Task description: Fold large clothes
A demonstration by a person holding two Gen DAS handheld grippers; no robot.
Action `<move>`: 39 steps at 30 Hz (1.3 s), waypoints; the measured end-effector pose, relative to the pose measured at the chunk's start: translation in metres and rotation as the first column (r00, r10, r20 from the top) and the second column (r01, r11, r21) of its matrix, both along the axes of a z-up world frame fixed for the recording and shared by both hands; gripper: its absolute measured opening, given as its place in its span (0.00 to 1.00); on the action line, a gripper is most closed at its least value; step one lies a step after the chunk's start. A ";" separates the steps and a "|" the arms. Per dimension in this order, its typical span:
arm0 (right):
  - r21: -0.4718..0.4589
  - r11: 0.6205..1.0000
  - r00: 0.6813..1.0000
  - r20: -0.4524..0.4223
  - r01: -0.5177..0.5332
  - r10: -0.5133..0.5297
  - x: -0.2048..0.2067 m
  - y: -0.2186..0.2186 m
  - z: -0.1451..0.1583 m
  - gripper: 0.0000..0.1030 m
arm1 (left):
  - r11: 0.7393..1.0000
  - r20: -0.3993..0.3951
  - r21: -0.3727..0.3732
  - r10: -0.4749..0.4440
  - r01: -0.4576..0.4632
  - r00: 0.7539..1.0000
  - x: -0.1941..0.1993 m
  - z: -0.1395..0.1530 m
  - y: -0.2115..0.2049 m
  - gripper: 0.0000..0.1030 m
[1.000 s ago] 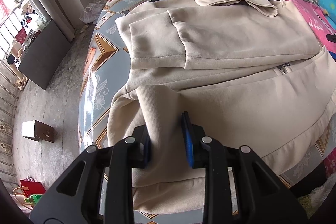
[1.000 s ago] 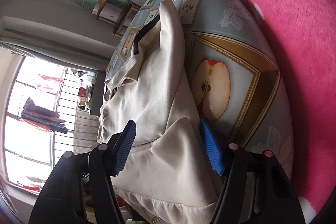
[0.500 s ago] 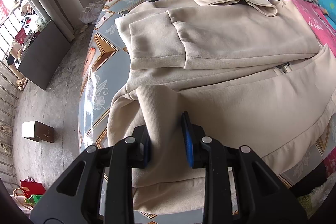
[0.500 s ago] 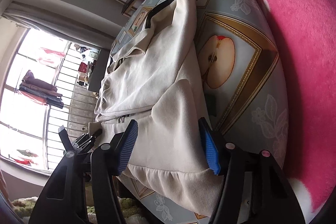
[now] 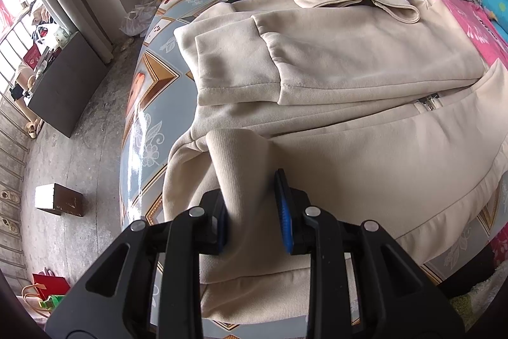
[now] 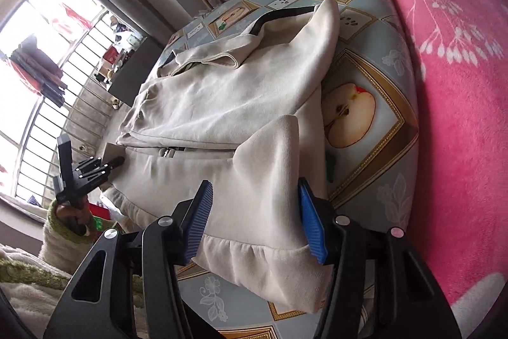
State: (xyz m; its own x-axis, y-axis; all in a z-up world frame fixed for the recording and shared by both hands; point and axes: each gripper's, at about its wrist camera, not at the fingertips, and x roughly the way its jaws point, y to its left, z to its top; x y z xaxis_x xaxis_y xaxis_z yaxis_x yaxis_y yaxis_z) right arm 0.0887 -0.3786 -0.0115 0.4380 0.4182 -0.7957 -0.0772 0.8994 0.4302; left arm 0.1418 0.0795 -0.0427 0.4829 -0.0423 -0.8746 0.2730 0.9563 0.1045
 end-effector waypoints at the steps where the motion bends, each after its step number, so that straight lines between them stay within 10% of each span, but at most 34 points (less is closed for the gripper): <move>1: -0.022 1.000 1.000 0.006 -0.014 0.014 -0.003 0.005 0.003 0.52 | 1.000 -0.001 -0.001 0.001 -0.001 1.000 0.000 0.000 0.000 0.24; 8: -0.025 0.996 0.997 0.006 -0.081 0.081 -0.002 0.011 -0.001 0.52 | 1.000 -0.001 -0.001 0.001 -0.001 1.000 0.001 0.000 0.000 0.24; 23: 0.314 0.949 0.997 -0.079 0.031 -0.006 0.043 -0.040 -0.050 0.52 | 1.000 -0.002 -0.003 0.007 -0.007 1.000 0.001 0.000 0.000 0.24; 39: -0.033 0.999 0.989 -0.142 -0.041 0.036 0.018 0.000 -0.035 0.42 | 1.000 -0.034 -0.003 0.028 -0.028 0.999 0.004 0.000 0.002 0.24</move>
State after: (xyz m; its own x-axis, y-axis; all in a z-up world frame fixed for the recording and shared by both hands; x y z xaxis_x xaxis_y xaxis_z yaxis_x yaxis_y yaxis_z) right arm 0.1068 -0.3783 -0.0467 0.3041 0.4031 -0.8632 -0.0527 0.9118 0.4072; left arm 0.1461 0.0819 -0.0428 0.4537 -0.0322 -0.8906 0.2493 0.9640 0.0921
